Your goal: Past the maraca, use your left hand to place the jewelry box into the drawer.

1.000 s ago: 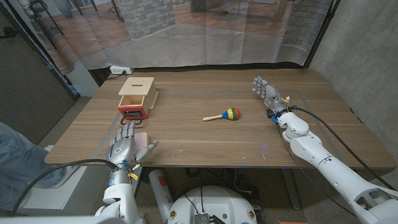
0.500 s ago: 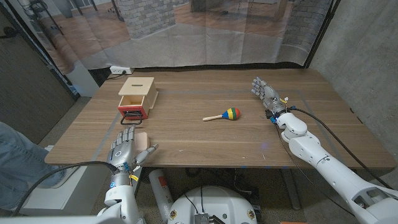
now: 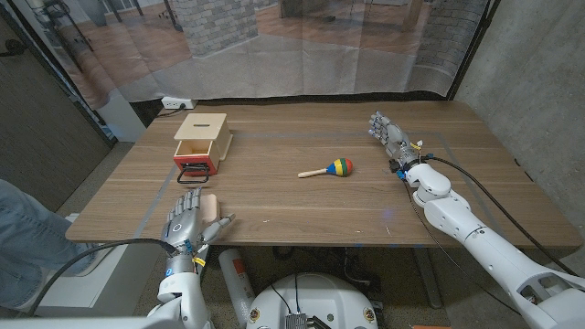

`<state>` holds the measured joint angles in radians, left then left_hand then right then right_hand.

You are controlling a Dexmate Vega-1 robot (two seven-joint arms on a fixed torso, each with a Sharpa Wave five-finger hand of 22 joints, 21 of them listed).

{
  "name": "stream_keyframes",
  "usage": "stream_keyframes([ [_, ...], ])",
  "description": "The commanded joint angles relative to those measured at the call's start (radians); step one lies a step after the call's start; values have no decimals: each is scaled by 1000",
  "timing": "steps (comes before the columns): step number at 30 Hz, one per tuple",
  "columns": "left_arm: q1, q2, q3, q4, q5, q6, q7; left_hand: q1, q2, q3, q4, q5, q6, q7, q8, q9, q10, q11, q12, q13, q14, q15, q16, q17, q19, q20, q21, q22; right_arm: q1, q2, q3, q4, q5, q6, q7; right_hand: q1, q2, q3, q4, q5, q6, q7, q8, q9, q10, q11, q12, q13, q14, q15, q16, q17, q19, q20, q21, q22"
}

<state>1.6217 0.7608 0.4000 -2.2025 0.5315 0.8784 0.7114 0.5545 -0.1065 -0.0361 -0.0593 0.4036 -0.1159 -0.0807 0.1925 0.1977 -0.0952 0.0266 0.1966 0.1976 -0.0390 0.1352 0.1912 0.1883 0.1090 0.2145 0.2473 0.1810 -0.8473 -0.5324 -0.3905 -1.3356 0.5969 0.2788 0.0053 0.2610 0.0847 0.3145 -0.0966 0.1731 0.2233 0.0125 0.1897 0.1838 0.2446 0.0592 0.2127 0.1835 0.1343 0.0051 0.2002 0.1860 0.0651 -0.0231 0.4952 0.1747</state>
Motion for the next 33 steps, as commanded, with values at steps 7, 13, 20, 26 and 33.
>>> stream_keyframes([
  [7,-35,9,32,19,-76,16,24,15,4,-7,-2,13,5,1,8,2,3,-4,11,5,5,-10,5,3,8,4,-3,4,18,8,0,15,1,-6,-4,3,7,1,-8,5,6,-5,5,4,4,-8,2,3,8,4,-3,4,13,4,-6,1],
  [13,-34,4,36,20,-88,21,51,69,50,17,-17,27,23,-5,18,2,11,-12,18,6,60,-42,24,5,60,0,8,10,24,16,-3,26,3,-4,-2,3,7,1,-9,5,5,-5,5,4,4,-8,2,3,7,3,-4,3,13,4,-8,2],
  [20,-45,0,51,30,-93,22,76,213,115,72,-71,18,106,-16,47,9,72,-42,41,10,183,-80,54,16,254,-2,70,19,25,21,-4,27,4,-8,-9,4,7,2,-10,6,5,-6,4,4,5,-9,2,3,8,4,-4,3,15,5,-11,2],
  [26,-64,-4,65,36,-99,37,79,370,142,128,-99,-46,278,-39,112,25,213,-85,79,23,311,-123,78,30,443,-2,119,12,22,18,-3,24,4,-17,-16,5,7,2,-11,6,8,-4,6,4,7,-5,2,3,10,3,-4,3,17,7,-13,2],
  [33,-79,-11,72,37,-108,51,89,484,176,183,-98,-128,470,-53,202,47,360,-130,120,43,436,-161,105,45,573,-13,146,6,20,16,-6,24,4,-20,-10,5,7,3,-11,6,10,-5,6,4,6,-7,2,3,11,5,-3,3,19,7,-16,2],
])
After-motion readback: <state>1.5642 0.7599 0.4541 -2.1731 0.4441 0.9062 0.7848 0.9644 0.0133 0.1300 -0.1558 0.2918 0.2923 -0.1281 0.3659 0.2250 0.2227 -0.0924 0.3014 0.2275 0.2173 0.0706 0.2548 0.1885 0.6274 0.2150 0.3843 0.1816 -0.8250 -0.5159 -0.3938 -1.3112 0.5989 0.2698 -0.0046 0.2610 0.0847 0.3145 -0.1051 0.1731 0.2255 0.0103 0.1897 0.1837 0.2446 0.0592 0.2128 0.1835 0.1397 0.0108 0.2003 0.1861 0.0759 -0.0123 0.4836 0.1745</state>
